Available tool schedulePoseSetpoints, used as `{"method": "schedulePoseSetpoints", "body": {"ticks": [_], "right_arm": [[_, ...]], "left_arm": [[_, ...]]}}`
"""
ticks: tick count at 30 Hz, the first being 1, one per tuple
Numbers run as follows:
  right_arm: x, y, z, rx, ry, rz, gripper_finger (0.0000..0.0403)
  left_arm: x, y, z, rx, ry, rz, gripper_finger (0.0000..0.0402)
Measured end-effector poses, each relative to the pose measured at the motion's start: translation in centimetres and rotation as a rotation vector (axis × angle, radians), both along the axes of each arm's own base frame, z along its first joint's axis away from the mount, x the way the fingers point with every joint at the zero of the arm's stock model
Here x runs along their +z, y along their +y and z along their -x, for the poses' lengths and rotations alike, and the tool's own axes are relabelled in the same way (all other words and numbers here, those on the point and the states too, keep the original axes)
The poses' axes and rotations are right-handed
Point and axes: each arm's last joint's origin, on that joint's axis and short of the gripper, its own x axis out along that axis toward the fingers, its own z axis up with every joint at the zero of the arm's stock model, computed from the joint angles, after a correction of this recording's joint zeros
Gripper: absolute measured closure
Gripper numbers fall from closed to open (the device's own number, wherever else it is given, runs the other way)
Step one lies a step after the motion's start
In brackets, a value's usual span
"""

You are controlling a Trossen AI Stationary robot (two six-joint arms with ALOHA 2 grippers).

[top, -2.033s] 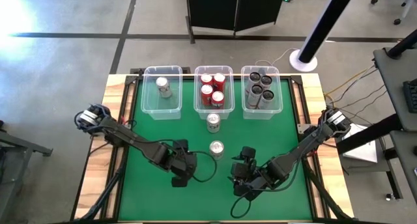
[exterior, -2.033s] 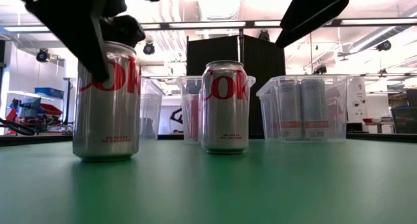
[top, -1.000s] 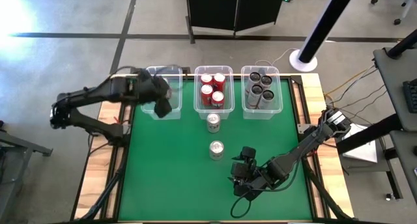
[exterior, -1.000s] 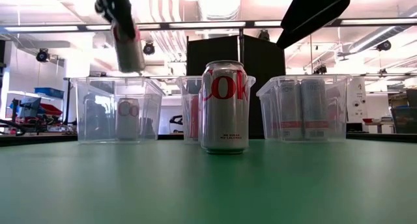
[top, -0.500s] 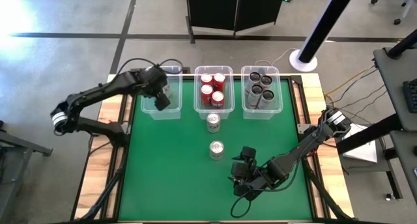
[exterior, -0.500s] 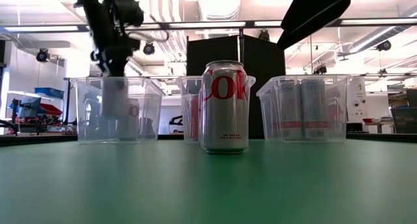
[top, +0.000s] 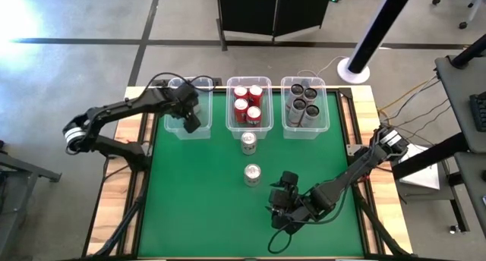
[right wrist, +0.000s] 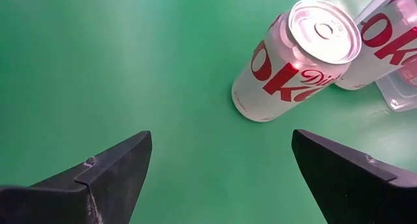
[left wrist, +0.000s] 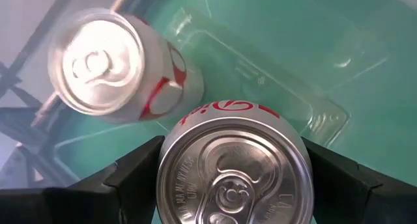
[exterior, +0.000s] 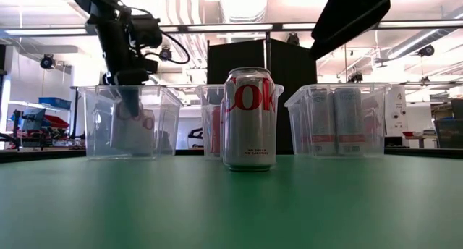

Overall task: Sort soda cans
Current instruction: Put the bottom left silver soda can into the top left transparent bin aligned with the other silver soda can

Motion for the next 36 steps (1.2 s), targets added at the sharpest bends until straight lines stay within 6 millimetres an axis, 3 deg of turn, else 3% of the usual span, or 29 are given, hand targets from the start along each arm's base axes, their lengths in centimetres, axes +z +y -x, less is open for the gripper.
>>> {"method": "schedulePoseSetpoints", "body": {"ticks": [11,25,33,36], "right_arm": [[0.00,0.00,0.00,-0.001,-0.001,-0.001,0.0039],[0.00,0.00,0.00,-0.003,-0.001,-0.003,0.0039],[0.01,0.00,0.00,-0.003,-0.001,-0.004,0.0039],[0.01,0.00,0.00,-0.003,-0.001,-0.004,0.0039]], "left_arm": [[-0.77,0.40,-0.46,-0.027,0.011,0.041,0.0116],[-0.20,0.53,-0.45,-0.029,0.030,0.029,0.0111],[0.01,0.63,-0.26,-0.003,0.053,0.016,0.0031],[0.08,0.62,-0.24,0.000,0.053,0.015,0.0020]]}}
